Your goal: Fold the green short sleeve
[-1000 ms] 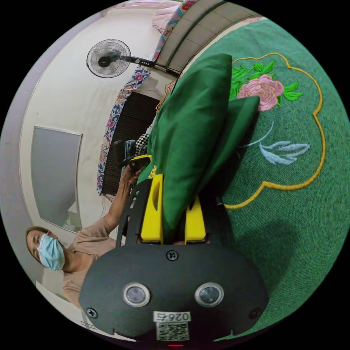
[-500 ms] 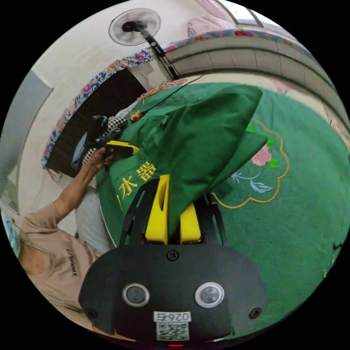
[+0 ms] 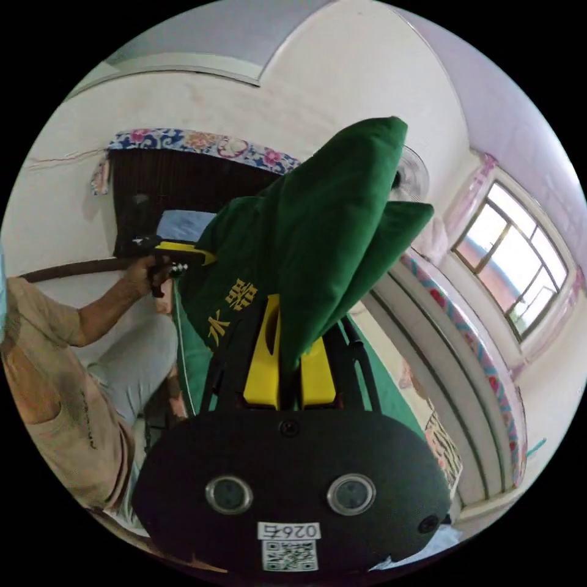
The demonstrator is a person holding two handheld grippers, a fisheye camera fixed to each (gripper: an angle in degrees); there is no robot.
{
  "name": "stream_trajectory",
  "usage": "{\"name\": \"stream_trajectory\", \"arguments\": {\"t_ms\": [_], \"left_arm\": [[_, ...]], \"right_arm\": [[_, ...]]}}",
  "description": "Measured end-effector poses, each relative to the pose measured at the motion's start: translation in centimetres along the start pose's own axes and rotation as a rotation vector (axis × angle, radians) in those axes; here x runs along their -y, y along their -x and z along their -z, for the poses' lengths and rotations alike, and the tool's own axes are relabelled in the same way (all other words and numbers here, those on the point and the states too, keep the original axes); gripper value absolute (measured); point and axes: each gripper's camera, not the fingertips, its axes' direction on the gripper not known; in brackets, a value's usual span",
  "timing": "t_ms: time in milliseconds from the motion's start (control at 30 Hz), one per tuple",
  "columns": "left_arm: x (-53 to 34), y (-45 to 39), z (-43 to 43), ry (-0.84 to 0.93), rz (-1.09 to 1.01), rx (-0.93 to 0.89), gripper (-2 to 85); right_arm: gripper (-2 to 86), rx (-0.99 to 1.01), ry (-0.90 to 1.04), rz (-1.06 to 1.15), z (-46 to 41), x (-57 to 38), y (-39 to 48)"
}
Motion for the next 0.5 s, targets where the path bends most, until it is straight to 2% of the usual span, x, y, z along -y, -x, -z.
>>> {"name": "stream_trajectory", "arguments": {"t_ms": [67, 233, 367, 433, 500], "left_arm": [[-0.2, 0.5, 8.9, -0.060, -0.011, 0.176, 0.9], [-0.6, 4.8, 19.6, -0.089, 0.120, 0.349, 1.2], [-2.5, 10.3, 19.7, -0.007, 0.287, 0.520, 2.0], [-3.9, 13.7, 17.0, 0.091, 0.362, 0.568, 2.7], [-5.6, 16.3, 15.2, 0.222, 0.476, 0.603, 2.9]], "right_arm": [[-0.2, 0.102, -0.039, 0.063, -1.2, 5.3, 1.7], [0.2, 0.323, -0.038, 0.204, -9.2, 19.5, 6.8], [2.6, 0.401, 0.078, 0.256, -20.5, 28.5, 11.5], [5.8, 0.367, 0.182, 0.167, -27.0, 30.6, 12.6], [7.2, 0.285, 0.430, 0.030, -35.0, 31.1, 13.2]]}}
